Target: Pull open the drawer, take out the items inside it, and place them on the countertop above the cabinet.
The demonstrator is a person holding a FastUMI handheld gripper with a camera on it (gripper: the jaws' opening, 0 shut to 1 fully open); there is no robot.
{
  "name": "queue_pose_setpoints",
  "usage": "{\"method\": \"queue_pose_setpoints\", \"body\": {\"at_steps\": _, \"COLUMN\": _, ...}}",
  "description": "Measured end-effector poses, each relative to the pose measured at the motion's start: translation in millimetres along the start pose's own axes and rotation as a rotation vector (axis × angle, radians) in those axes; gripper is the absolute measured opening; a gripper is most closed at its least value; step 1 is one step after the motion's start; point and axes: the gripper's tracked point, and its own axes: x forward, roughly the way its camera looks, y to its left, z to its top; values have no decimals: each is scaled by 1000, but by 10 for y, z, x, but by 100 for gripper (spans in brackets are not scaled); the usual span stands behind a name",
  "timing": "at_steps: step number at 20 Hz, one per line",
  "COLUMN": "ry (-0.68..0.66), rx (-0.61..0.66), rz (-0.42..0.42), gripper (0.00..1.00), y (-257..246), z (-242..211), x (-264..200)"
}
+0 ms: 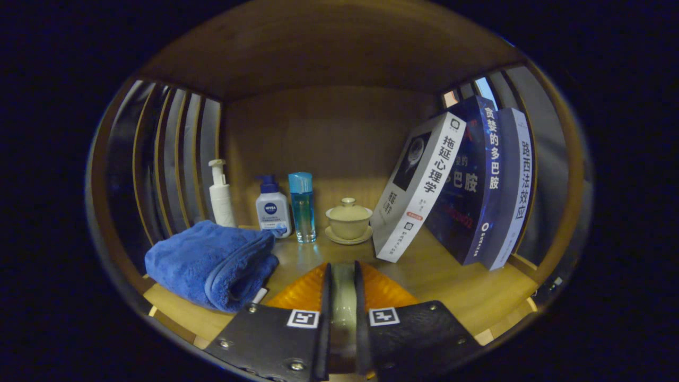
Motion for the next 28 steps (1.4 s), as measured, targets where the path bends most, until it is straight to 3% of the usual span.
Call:
{"method": "queue_pose_setpoints", "body": {"at_steps": 1, "ry": 16, "rx": -18, "rz": -14, "gripper": 22, "y": -41, "z": -39, "x": -38}}
{"method": "queue_pose_setpoints", "body": {"at_steps": 6, "ry": -42, "rx": -55, "rz": -27, "gripper": 99, "y": -98, "z": 133, "x": -354}}
{"method": "queue_pose_setpoints", "body": {"at_steps": 10, "ry": -108, "rx": -71, "rz": -7, "gripper": 99, "y": -110, "z": 367, "x": -774}}
{"method": "queue_pose_setpoints", "body": {"at_steps": 21, "ry": -104, "rx": -71, "rz": 52, "gripper": 99, "y": -107, "z": 535, "x": -2363}}
{"method": "queue_pose_setpoints", "body": {"at_steps": 28, "ry": -160, "rx": -64, "rz": 55, "gripper": 99, "y": -196, "z": 240, "x": -3323}}
